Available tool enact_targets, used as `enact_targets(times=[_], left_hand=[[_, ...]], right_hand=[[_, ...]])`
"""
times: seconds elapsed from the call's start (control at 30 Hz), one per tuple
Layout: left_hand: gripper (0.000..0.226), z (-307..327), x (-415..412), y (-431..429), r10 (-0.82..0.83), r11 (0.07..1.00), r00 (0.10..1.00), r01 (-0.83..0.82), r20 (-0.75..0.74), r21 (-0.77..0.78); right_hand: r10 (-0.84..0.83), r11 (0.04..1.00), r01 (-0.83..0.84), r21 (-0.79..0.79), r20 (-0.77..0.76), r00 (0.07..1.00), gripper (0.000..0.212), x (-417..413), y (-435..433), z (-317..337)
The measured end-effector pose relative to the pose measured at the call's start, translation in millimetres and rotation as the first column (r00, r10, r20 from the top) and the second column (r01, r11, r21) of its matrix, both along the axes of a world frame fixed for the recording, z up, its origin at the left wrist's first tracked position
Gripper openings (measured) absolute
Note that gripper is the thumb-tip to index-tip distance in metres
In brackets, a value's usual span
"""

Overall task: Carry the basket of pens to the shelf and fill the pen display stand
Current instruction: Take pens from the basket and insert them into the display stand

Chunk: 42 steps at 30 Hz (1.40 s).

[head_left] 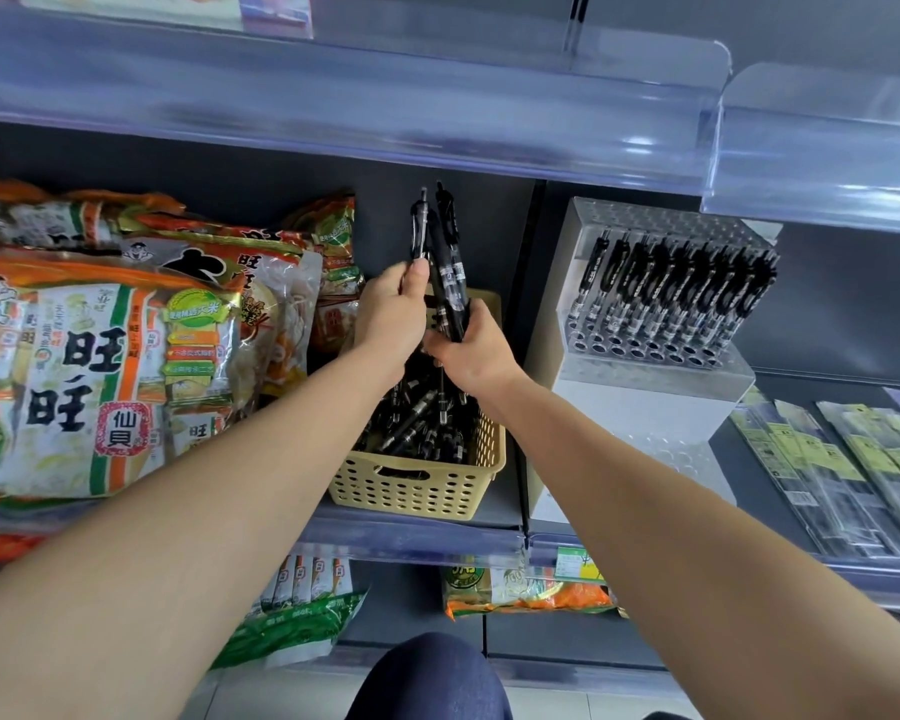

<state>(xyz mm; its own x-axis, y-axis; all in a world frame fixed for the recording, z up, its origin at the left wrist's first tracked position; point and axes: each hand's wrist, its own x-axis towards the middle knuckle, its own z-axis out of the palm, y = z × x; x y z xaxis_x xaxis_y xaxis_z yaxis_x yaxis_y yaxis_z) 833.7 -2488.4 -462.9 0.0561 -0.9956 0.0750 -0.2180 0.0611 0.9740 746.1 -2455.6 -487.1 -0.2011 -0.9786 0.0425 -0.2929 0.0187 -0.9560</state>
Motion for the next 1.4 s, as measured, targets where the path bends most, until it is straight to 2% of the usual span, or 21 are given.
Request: enact_targets(times=[0.07, 0.2, 0.3, 0.33, 0.4, 0.47, 0.57, 0.73, 0.87, 0.93, 1.0, 1.07, 1.13, 1.2, 1.3, 1.4], left_hand=[[0.048, 3, -3, 0, 0.003, 0.999, 0.997, 0.0, -0.077, 0.039], [0.053, 6, -3, 2, 0.03, 0.974, 0.942, 0.047, -0.335, 0.221], [0.034, 4, -1, 4, -0.064, 0.95, 0.87, 0.203, -0.489, 0.237], [0.028, 3, 2, 5, -0.107, 0.937, 0.848, 0.261, -0.519, 0.234], [0.033, 2, 8, 4, -0.201, 0.904, 0.814, 0.369, -0.545, 0.217], [0.041, 1, 13, 1, -0.222, 0.891, 0.777, 0.407, -0.589, 0.202], [0.022, 0, 13, -1, -0.197, 0.885, 0.766, 0.407, -0.612, 0.226], [0.022, -8, 8, -5, -0.125, 0.911, 0.799, 0.327, -0.588, 0.251], [0.012, -14, 6, -13, -0.048, 0.941, 0.838, 0.22, -0.543, 0.256], [0.01, -12, 6, -16, 0.012, 0.932, 0.817, 0.201, -0.577, 0.303], [0.012, -7, 8, -18, 0.069, 0.922, 0.801, 0.177, -0.595, 0.345], [0.02, -2, 10, -19, 0.159, 0.915, 0.779, 0.115, -0.607, 0.388], [0.017, 3, 12, -20, 0.22, 0.903, 0.759, 0.079, -0.613, 0.422], [0.032, 5, 14, -21, 0.267, 0.892, 0.742, 0.05, -0.615, 0.449], [0.049, 0, 26, -30, 0.295, 0.9, 0.696, 0.028, -0.654, 0.435], [0.058, -4, 34, -33, 0.311, 0.899, 0.674, 0.019, -0.67, 0.438]], right_hand=[[0.0, 1.0, 0.0, -0.001, 0.012, 1.0, 0.041, 0, 0, 3], [0.033, 0.999, -0.033, 0.02, 0.006, 0.999, 0.046, 1, 2, 5], [0.123, 0.99, -0.125, 0.059, 0.033, 0.992, 0.071, 4, 6, 8], [0.15, 0.985, -0.154, 0.076, 0.056, 0.987, 0.073, 3, 6, 9], [0.196, 0.972, -0.211, 0.104, 0.135, 0.971, 0.065, 0, 8, 11], [0.223, 0.958, -0.256, 0.133, 0.221, 0.949, 0.059, -4, 9, 13], [0.251, 0.943, -0.288, 0.166, 0.214, 0.944, 0.053, -3, 9, 16], [0.205, 0.957, -0.219, 0.192, 0.089, 0.975, 0.082, 0, 8, 15], [0.125, 0.987, -0.123, 0.107, -0.01, 0.992, 0.078, -6, 14, 13], [0.093, 0.989, -0.099, 0.114, 0.057, 0.994, 0.078, -9, 17, 12], [0.063, 0.986, -0.086, 0.143, 0.162, 0.985, 0.087, -15, 19, 10], [0.12, 0.965, -0.16, 0.208, 0.195, 0.974, 0.097, -20, 21, 10], [0.267, 0.906, -0.307, 0.292, 0.171, 0.948, 0.087, -20, 21, 13], [0.326, 0.871, -0.369, 0.323, 0.18, 0.928, 0.058, -18, 22, 14], [0.274, 0.904, -0.31, 0.294, 0.158, 0.949, 0.032, -19, 24, 14], [0.177, 0.939, -0.188, 0.287, 0.065, 0.982, 0.025, -23, 24, 16]])
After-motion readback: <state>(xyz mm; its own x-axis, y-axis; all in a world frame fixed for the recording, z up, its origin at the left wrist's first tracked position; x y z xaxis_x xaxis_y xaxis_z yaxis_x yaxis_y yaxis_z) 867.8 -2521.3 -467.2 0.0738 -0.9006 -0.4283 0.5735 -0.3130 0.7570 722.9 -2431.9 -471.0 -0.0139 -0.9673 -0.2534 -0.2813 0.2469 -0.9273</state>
